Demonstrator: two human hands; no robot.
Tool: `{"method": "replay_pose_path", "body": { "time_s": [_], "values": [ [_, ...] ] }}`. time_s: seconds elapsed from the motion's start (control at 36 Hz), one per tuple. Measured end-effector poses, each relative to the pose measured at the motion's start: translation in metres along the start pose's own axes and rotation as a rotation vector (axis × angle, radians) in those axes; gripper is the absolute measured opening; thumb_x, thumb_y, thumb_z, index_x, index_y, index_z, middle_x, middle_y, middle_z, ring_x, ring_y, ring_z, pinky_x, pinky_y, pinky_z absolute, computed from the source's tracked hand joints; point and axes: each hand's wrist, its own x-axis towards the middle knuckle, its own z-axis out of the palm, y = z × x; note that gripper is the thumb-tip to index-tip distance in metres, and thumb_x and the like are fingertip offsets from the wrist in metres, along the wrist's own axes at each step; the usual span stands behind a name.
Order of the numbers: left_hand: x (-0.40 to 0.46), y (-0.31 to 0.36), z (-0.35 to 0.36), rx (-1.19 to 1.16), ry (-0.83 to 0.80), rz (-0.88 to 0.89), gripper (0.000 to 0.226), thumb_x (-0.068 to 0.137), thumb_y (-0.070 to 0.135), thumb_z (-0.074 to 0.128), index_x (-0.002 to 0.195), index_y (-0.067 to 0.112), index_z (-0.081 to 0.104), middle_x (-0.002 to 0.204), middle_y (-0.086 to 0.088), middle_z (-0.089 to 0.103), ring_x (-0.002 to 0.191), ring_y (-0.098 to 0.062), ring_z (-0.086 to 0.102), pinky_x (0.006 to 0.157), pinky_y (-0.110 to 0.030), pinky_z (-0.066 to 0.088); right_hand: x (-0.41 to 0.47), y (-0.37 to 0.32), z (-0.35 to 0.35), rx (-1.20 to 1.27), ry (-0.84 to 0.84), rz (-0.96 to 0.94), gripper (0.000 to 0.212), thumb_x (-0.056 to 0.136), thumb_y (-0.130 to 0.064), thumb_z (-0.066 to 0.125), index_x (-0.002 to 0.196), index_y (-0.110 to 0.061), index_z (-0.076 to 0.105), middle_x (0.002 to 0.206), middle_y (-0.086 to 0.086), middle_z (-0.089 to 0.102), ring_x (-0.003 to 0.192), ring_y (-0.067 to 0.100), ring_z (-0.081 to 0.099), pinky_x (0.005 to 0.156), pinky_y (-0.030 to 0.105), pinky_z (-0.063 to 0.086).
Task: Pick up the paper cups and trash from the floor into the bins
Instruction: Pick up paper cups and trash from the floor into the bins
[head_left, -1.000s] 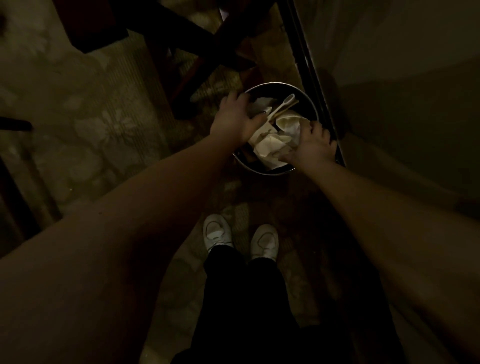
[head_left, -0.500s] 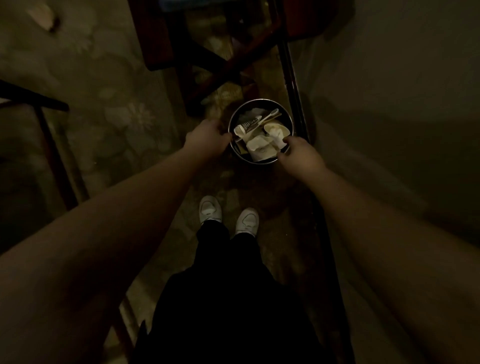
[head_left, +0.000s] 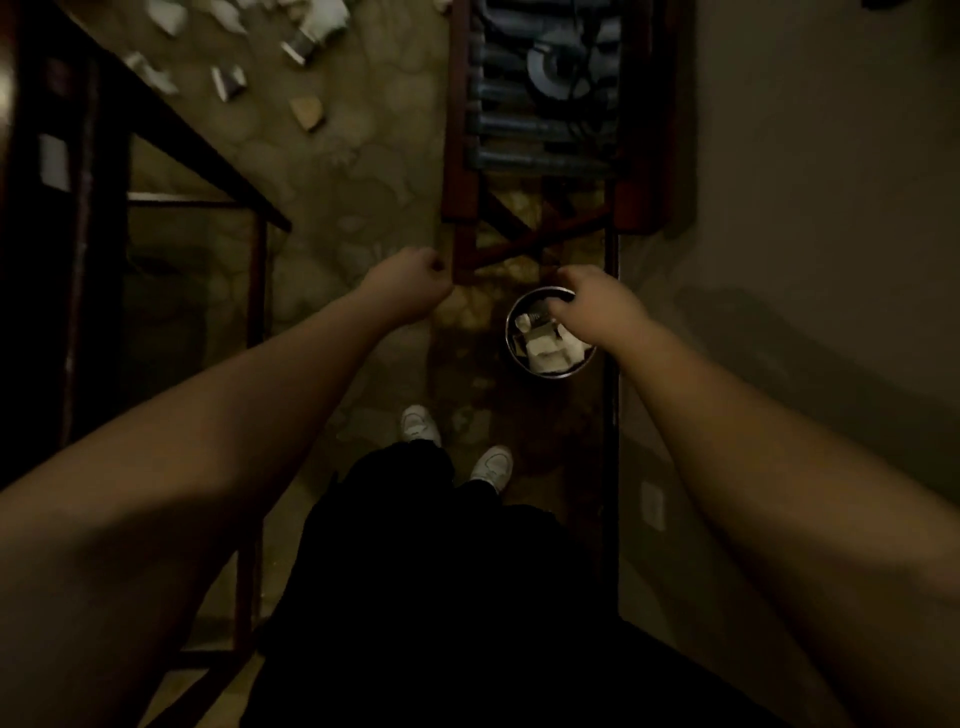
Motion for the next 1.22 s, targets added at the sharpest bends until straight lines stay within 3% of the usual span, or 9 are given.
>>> {"method": "replay_pose_path", "body": {
  "time_s": [0.08, 0.19, 0.28, 0.42, 0.56, 0.78, 1.22],
  "values": [
    [-0.030, -0.020, -0.054, -0.026, 0.145, -0.049, 0.048, 0.097, 0.039, 0.051, 0.138, 0.013, 0.054, 0.139, -0.010, 0.053, 0.123, -0.029, 0.053, 0.100, -0.039, 0.047, -0.008, -0.059, -0.035, -0.044, 0.044, -0.152, 0.056, 0.099, -0.038, 0.053, 0.149, -0.018, 0.041, 0.151, 0.004, 0.040, 0.127, 0.024, 0.051, 0.099, 0.038, 0.047],
    [-0.033, -0.023, -0.075, -0.016, 0.186, -0.052, 0.048, 0.096, 0.040, 0.050, 0.136, 0.012, 0.055, 0.139, -0.009, 0.053, 0.123, -0.028, 0.053, 0.100, -0.040, 0.046, -0.001, -0.080, -0.051, -0.129, 0.039, -0.183, 0.056, 0.096, -0.044, 0.055, 0.146, -0.020, 0.045, 0.145, 0.003, 0.045, 0.126, 0.023, 0.050, 0.098, 0.039, 0.048],
    [-0.040, -0.046, -0.121, -0.042, 0.282, -0.093, 0.046, 0.097, 0.038, 0.049, 0.134, 0.013, 0.056, 0.137, -0.009, 0.052, 0.123, -0.029, 0.053, 0.100, -0.040, 0.046, 0.017, -0.135, -0.074, -0.227, 0.071, -0.274, 0.058, 0.097, -0.046, 0.054, 0.147, -0.020, 0.043, 0.147, 0.003, 0.044, 0.131, 0.024, 0.046, 0.103, 0.039, 0.045],
    [-0.029, -0.090, -0.186, -0.035, 0.363, -0.142, 0.045, 0.097, 0.038, 0.048, 0.135, 0.016, 0.055, 0.139, -0.009, 0.052, 0.125, -0.029, 0.052, 0.103, -0.042, 0.044, 0.058, -0.220, -0.101, -0.349, 0.102, -0.396, 0.053, 0.098, -0.045, 0.053, 0.144, -0.021, 0.046, 0.141, 0.004, 0.048, 0.125, 0.025, 0.050, 0.098, 0.040, 0.048],
    [0.006, -0.138, -0.248, -0.035, 0.345, -0.204, 0.047, 0.100, 0.040, 0.044, 0.140, 0.018, 0.050, 0.143, -0.007, 0.048, 0.129, -0.028, 0.048, 0.106, -0.046, 0.042, 0.125, -0.299, -0.114, -0.406, 0.105, -0.484, 0.054, 0.094, -0.044, 0.056, 0.141, -0.018, 0.049, 0.138, 0.006, 0.052, 0.126, 0.027, 0.051, 0.098, 0.040, 0.048],
    [0.079, -0.202, -0.341, -0.038, 0.281, -0.235, 0.046, 0.098, 0.040, 0.050, 0.139, 0.018, 0.051, 0.142, -0.006, 0.048, 0.128, -0.024, 0.048, 0.105, -0.040, 0.043, 0.218, -0.410, -0.132, -0.487, 0.067, -0.455, 0.055, 0.095, -0.047, 0.053, 0.143, -0.020, 0.047, 0.139, 0.006, 0.051, 0.125, 0.026, 0.050, 0.097, 0.039, 0.047],
    [0.220, -0.232, -0.456, -0.138, 0.214, -0.246, 0.040, 0.099, 0.033, 0.050, 0.134, 0.016, 0.056, 0.133, -0.008, 0.055, 0.117, -0.023, 0.055, 0.085, -0.031, 0.045, 0.371, -0.483, -0.185, -0.620, -0.035, -0.324, 0.055, 0.095, -0.047, 0.053, 0.145, -0.025, 0.044, 0.143, 0.003, 0.049, 0.124, 0.023, 0.051, 0.095, 0.038, 0.050]
  ]
}}
